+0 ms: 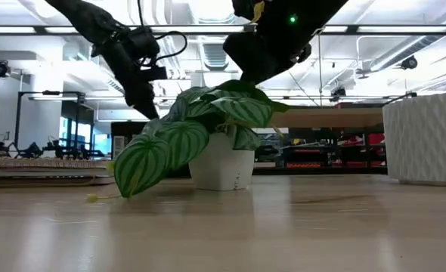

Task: Stock shelves
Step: Remove the black book from the black mesh bookshelf

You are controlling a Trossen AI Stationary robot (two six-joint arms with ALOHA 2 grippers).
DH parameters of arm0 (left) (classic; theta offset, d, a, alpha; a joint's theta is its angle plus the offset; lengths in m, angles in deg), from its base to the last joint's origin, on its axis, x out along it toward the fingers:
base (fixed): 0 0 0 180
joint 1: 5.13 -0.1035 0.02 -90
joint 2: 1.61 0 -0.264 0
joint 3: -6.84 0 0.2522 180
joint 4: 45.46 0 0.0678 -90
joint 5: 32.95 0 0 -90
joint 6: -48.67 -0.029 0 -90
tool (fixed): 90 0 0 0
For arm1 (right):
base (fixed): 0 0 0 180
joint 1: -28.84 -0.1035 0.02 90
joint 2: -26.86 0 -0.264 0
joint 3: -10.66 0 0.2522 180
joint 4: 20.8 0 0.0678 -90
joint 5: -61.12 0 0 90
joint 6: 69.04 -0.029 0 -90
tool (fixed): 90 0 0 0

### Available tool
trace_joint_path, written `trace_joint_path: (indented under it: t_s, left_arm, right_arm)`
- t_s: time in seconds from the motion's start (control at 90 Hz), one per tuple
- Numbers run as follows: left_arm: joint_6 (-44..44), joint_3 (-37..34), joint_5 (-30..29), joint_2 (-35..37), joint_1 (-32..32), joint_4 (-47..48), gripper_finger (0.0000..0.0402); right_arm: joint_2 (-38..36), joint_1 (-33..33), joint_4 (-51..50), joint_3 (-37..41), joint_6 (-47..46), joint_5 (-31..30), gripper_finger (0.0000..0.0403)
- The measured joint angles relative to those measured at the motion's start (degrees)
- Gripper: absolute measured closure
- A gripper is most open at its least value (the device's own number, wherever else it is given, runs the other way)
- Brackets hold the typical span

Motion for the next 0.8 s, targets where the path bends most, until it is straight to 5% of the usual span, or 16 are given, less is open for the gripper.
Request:
trace_joint_path:
  t_s: [0.511, 0.8]
  left_arm:
    - [-1.59, -4.2, -0.19, 0.0, 0.0, -0.31, 0.028]
    - [-1.91, -4.24, -9.39, -0.04, -0.02, -4.65, 0.03]
  right_arm:
    - [0.0, 0.0, 0.01, 0.0, 0.0, 0.0, 0.0389]
    - [0.0, 0.0, 0.0, 0.0, 0.0, 0.0, 0.0389]
